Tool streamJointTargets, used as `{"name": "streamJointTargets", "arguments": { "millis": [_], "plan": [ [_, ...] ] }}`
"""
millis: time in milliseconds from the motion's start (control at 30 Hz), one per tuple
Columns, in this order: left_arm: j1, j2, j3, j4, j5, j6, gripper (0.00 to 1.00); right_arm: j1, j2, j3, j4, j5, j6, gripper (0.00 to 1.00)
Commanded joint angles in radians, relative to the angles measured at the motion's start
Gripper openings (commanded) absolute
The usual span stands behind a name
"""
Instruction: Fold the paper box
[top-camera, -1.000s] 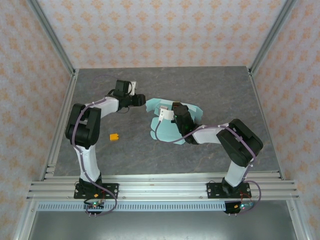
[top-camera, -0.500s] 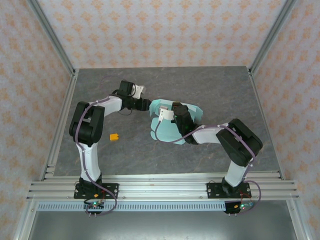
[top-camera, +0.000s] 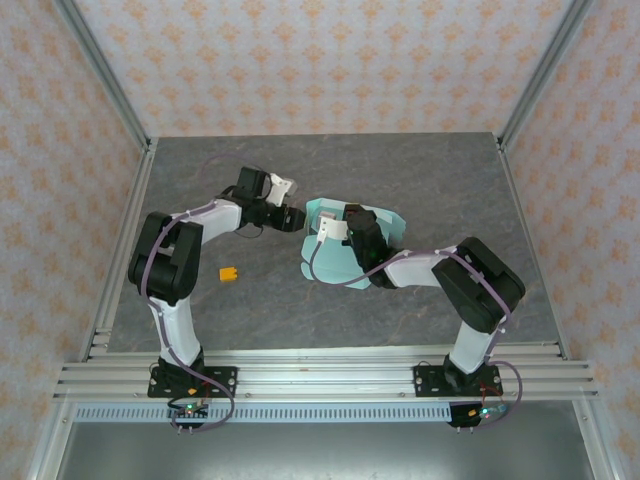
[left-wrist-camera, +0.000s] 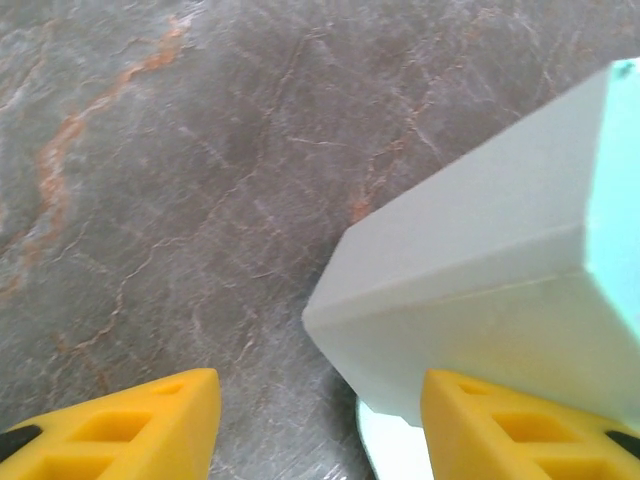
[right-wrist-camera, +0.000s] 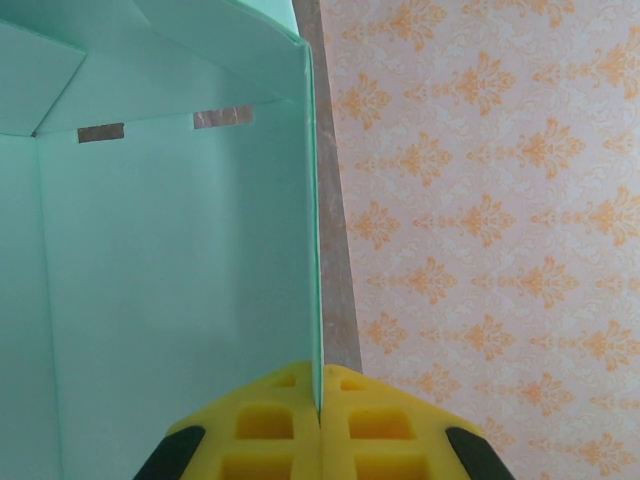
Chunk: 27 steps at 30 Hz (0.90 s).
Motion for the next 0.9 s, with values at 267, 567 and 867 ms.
{"name": "streamJointTargets", "arguments": {
  "millis": [267, 567, 867],
  "plan": [
    [-0.047, -0.027, 0.023, 0.043, 0.029, 0.066, 0.55, 0.008, 0.003, 0.024, -0.048, -0.031, 0.024, 0.00],
    [-0.059, -0.026, -0.004, 0.129, 0.090, 0.054, 0.54, -0.024, -0.024, 0.041, -0.135, -0.103, 0.042, 0.00],
    [-0.068, -0.021, -0.030, 0.252, 0.043, 0.014, 0.51, -0.045, -0.038, 0.067, -0.185, -0.159, 0.069, 0.00]
  ]
}}
